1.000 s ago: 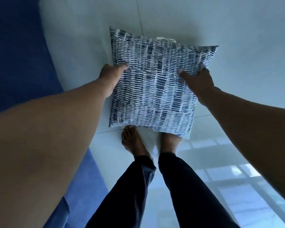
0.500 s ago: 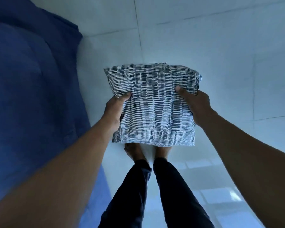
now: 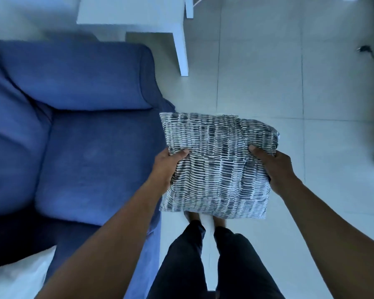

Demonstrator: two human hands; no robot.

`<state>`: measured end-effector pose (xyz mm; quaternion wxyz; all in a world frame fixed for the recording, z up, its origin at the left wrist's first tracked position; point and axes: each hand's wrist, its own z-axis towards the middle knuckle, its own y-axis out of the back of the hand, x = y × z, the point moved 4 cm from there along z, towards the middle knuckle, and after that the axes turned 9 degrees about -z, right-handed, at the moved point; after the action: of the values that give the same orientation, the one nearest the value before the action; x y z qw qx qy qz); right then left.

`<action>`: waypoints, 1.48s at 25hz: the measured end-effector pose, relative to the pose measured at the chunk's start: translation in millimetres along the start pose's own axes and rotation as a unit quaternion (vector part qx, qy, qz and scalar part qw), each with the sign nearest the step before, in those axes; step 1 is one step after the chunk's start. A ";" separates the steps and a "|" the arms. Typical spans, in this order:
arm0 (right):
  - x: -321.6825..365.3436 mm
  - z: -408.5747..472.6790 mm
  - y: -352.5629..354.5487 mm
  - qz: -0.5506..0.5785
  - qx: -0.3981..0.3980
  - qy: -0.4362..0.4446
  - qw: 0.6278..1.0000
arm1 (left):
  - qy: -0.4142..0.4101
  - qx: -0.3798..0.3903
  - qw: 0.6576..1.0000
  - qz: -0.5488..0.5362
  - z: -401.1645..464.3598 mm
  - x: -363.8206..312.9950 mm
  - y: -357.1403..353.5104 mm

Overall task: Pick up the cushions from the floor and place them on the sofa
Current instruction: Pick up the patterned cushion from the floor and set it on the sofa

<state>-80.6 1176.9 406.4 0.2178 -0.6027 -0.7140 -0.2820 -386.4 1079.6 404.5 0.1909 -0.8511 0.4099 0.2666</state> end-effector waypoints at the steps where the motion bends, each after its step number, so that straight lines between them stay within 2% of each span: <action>1: 13.3 -15.1 -3.6 0.002 0.009 0.012 1.000 | -0.018 -0.001 1.000 -0.011 -18.9 -11.4 7.1; 8: 74.7 -85.2 -48.9 -0.052 0.085 0.091 0.991 | -0.113 -0.071 0.989 -0.056 -123.8 -37.9 62.0; 15: 121.6 -113.5 -112.3 -0.147 0.170 0.158 0.962 | -0.209 -0.139 0.964 -0.083 -185.4 -46.8 117.3; 24: 156.8 -114.8 -266.0 -0.273 0.288 0.199 0.896 | -0.199 -0.232 0.937 -0.170 -185.2 -35.5 230.9; 32: 210.4 -108.4 -446.8 -0.324 0.351 0.201 0.855 | -0.199 -0.274 0.905 -0.259 -159.8 -94.5 322.7; 37: 224.8 -108.8 -537.9 -0.329 0.404 0.187 0.833 | -0.184 -0.328 0.883 -0.281 -153.8 -121.1 369.2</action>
<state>-652.9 1208.9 558.5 0.4659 -0.1263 -0.8660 -0.1303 -699.1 850.0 559.9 0.0394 -0.8803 -0.0001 0.4729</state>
